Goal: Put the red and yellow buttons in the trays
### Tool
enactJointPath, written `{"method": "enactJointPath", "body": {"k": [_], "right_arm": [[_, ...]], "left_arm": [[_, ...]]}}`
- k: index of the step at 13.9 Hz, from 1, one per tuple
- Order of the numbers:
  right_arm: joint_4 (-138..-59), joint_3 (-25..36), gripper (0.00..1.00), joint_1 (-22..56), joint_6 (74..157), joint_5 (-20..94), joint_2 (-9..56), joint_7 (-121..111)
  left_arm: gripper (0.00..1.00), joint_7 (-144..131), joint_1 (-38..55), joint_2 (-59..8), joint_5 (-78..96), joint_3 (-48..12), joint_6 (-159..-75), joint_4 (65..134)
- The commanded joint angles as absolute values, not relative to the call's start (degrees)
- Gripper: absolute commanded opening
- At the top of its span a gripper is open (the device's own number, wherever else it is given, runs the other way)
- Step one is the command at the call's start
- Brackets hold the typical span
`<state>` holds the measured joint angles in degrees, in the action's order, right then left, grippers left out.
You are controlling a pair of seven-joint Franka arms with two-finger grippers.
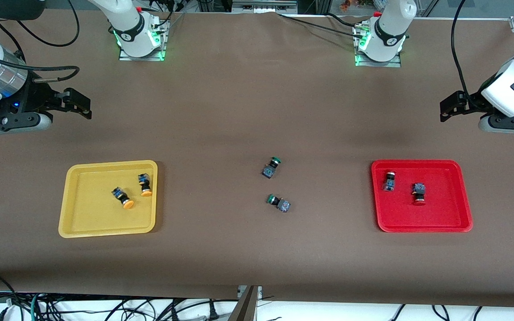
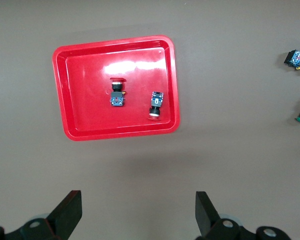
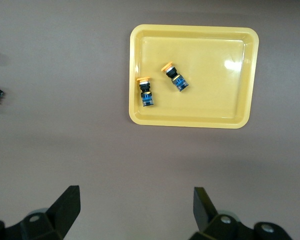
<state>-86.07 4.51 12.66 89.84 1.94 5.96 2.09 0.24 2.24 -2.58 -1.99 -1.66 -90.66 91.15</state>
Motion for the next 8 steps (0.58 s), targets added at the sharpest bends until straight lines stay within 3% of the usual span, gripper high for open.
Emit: {"method": "enactJointPath", "body": {"k": [1, 8], "right_arm": [[-85.3, 3.7, 1.0, 12.6, 91.8, 2.3, 6.1, 2.4], [-85.3, 3.8, 1.0, 12.5, 92.5, 3.1, 6.1, 2.5]], "left_arm": [[1.0, -0.8, 2.3, -2.4, -3.3, -1.9, -89.4, 90.0], [1.0, -0.4, 2.4, -3.8, -3.4, -1.9, -89.4, 87.6]]}}
